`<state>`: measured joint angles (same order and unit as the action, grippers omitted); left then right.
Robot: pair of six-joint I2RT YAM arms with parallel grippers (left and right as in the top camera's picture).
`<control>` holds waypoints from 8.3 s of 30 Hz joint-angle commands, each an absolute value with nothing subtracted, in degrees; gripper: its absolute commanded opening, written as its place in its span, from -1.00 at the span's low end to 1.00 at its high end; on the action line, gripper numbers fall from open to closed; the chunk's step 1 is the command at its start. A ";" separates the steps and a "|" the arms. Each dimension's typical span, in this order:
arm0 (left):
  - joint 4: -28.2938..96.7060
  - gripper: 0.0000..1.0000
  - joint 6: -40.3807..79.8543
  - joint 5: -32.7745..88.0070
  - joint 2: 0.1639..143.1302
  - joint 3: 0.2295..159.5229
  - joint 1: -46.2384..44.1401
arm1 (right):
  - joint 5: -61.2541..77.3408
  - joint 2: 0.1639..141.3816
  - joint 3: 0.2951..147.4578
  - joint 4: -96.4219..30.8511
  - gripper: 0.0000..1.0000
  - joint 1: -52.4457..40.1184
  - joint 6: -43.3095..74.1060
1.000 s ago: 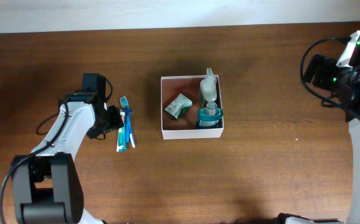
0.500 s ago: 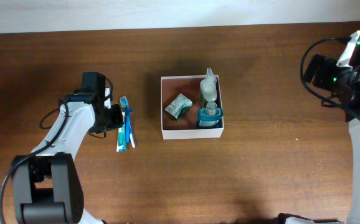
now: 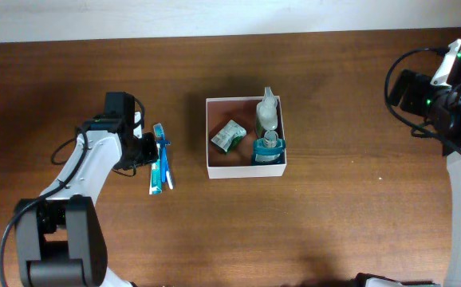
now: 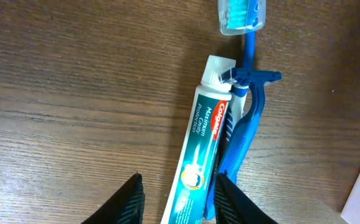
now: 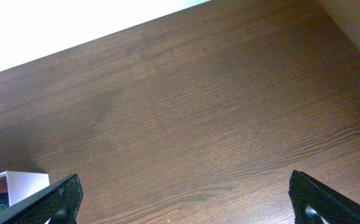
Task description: Pack container
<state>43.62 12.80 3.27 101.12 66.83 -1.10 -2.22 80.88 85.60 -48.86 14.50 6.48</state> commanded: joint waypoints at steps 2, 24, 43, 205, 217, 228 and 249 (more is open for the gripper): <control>43.18 -0.25 11.60 4.36 100.09 66.32 -1.13 | -1.93 81.12 85.73 -48.71 0.97 14.66 6.94; 36.40 0.14 9.26 5.17 100.71 61.82 -1.23 | -1.93 81.12 85.73 -48.71 0.97 14.66 6.94; 34.11 -0.14 6.13 -0.23 100.71 61.80 -5.96 | -1.93 81.12 85.73 -48.71 0.97 14.66 6.94; 53.63 0.54 12.93 -10.22 103.46 78.43 -11.94 | -1.93 81.12 85.73 -48.71 0.97 14.66 6.94; 52.73 0.22 12.93 -4.71 111.15 78.41 -10.72 | -1.93 81.12 85.71 -48.71 0.97 14.66 6.94; 51.00 -0.31 12.95 -3.16 114.41 78.41 -10.72 | -1.93 81.12 85.73 -48.71 0.97 14.66 6.94; 46.70 -0.39 12.97 -2.31 114.54 76.49 -10.87 | -1.93 81.12 85.71 -48.71 0.97 14.66 6.94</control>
<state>47.18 13.04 -3.16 113.49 77.76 -10.90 -2.22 80.88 85.60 -48.86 14.50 6.48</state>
